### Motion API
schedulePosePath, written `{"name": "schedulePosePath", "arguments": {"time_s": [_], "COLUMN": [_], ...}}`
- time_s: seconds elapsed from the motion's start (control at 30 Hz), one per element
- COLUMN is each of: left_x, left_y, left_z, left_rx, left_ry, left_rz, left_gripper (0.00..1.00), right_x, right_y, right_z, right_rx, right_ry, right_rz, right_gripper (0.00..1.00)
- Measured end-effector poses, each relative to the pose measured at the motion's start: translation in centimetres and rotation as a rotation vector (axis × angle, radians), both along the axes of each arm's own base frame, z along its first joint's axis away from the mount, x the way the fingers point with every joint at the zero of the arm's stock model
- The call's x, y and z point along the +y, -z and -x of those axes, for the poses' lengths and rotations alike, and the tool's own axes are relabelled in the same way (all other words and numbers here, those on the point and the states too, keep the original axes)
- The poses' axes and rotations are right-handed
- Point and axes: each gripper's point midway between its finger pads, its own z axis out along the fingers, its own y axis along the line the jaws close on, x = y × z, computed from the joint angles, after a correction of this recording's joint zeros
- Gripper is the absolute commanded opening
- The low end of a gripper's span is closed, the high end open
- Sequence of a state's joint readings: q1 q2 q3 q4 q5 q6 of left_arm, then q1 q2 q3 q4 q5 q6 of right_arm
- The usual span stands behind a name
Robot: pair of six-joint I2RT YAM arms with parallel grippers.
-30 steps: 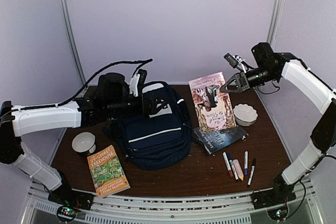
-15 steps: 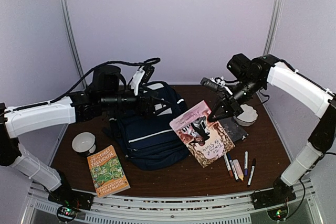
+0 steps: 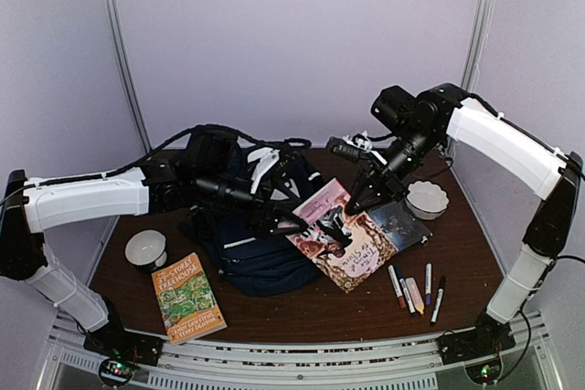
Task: Pack the student bag
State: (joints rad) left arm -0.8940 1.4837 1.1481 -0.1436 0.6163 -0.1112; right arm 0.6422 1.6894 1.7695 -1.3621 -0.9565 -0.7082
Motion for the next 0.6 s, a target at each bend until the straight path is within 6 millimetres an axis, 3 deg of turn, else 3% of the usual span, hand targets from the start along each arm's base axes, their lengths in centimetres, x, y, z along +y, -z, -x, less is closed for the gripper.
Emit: {"name": "schedulePosePath", "arguments": {"time_s": [0.3,0.6], "left_x": [0.6,0.6], "left_y": [1.9,1.7], "left_z": [2.0,2.7], "left_rx": [0.085,0.119], "left_ry": [0.066,0.101], "left_rz": [-0.017,-0.007], "left_gripper": [0.43,0.23], "right_x": [0.1,0.3], "right_y": [0.6,0.5], "right_z": [-0.2,-0.1], "right_rx": [0.023,0.049], "right_ry": [0.005,0.019], "right_rz": [0.015,0.016], "right_gripper": [0.0,0.0]}}
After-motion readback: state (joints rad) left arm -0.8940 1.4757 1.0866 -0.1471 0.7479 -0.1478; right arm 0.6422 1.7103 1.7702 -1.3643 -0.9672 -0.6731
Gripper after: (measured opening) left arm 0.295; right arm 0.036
